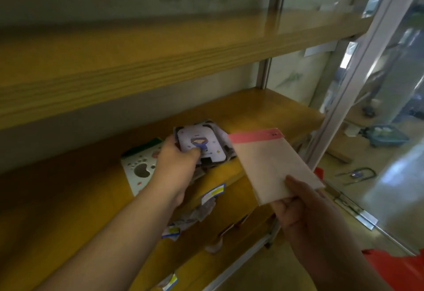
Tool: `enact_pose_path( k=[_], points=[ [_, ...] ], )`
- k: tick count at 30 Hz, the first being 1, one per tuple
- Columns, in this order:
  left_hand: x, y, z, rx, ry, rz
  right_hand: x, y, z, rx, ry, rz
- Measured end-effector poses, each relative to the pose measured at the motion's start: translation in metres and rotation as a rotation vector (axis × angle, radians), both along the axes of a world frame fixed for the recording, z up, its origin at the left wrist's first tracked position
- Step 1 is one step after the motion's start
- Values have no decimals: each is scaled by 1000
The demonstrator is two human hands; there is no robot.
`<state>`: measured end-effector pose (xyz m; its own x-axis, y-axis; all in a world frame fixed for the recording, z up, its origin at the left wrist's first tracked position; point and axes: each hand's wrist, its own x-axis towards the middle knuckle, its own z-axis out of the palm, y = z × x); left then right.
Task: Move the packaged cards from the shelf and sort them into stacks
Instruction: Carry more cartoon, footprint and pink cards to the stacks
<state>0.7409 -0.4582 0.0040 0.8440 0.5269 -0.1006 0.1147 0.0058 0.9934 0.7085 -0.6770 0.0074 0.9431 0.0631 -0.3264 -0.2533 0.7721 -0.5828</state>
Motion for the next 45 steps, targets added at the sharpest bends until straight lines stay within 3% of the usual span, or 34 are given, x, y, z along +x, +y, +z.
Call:
enact_pose_path(
  k=[6,12,15,18,22,26,31,39,45],
  points=[
    [60,-21,-5,295,32,79,74,-28,4,-41,47,131],
    [77,-34,-28,852,386,181,132,-54,4,-79,-69,382],
    [77,-46,-25,860,463,232,152,-63,0,-122,-99,446],
    [73,-64,-20,892,437,258,172,-76,-5,-308,-172,484],
    [72,-88,-14,943,360,250,209,-100,-12,-982,-539,380],
    [76,-107,-16,938,339,247,262,-119,-21,-1414,-999,270],
    [78,-125,-19,891,302,246,304,-115,-32,-1850,-1166,321],
    [84,-135,-15,884,296,262,298,-98,-53,-1982,-1292,608],
    [80,-131,-16,929,300,286,292,-97,-57,-1940,-1281,587]
  ],
)
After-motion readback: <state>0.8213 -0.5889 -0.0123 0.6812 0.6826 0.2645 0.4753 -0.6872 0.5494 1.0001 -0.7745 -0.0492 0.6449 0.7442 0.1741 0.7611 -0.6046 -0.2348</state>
